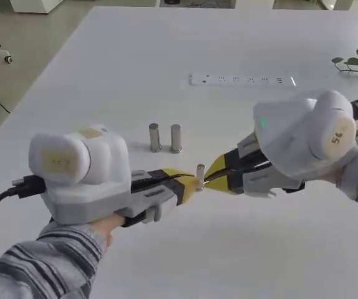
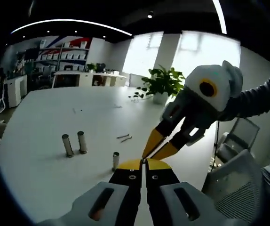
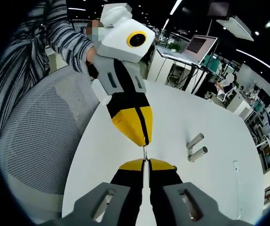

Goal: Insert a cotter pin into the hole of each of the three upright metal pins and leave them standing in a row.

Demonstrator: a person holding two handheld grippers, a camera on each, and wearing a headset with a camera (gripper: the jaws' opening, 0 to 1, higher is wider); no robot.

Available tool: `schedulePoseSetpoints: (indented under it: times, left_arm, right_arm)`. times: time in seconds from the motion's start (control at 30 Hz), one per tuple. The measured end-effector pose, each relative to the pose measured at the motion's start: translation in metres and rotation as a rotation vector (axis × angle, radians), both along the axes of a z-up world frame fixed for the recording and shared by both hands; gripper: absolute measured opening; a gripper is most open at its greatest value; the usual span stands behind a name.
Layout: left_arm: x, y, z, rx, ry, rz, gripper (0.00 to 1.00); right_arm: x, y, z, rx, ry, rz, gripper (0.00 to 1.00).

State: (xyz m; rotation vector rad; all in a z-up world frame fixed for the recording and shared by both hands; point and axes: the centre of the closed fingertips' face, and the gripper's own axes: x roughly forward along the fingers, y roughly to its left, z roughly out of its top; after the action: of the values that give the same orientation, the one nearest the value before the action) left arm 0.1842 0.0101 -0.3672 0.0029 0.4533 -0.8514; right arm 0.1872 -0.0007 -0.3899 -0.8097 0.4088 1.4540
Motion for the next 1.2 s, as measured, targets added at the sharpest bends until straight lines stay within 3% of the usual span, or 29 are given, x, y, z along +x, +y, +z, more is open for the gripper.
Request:
schedulePoseSetpoints:
  times: [0.07, 0.27, 0.37, 0.6, 0.9, 1.2]
  left_arm:
    - [-0.003, -0.002, 0.001, 0.030, -0.032, -0.044, 0.00]
    - [-0.009, -0.004, 0.001, 0.051, -0.065, -0.110, 0.00]
    - [-0.012, -0.007, 0.002, 0.051, -0.076, -0.144, 0.00]
    - [-0.015, -0.011, 0.005, 0.039, -0.085, -0.171, 0.00]
    - [-0.020, -0.012, 0.005, 0.035, -0.082, -0.184, 0.00]
    - [-0.023, -0.010, 0.002, 0.027, -0.075, -0.173, 0.00]
  right_arm:
    - [-0.005, -0.001, -0.003, 0.013, 0.056, -0.018, 0.00]
    - [-0.008, -0.002, -0.005, 0.078, 0.162, -0.068, 0.03]
    - [-0.010, -0.001, -0.004, 0.127, 0.241, -0.092, 0.04]
    - [-0.019, 0.001, -0.002, 0.147, 0.279, -0.087, 0.03]
    - [-0.027, 0.004, 0.000, 0.149, 0.294, -0.064, 0.00]
    - [-0.032, 0.003, 0.001, 0.095, 0.236, -0.007, 0.00]
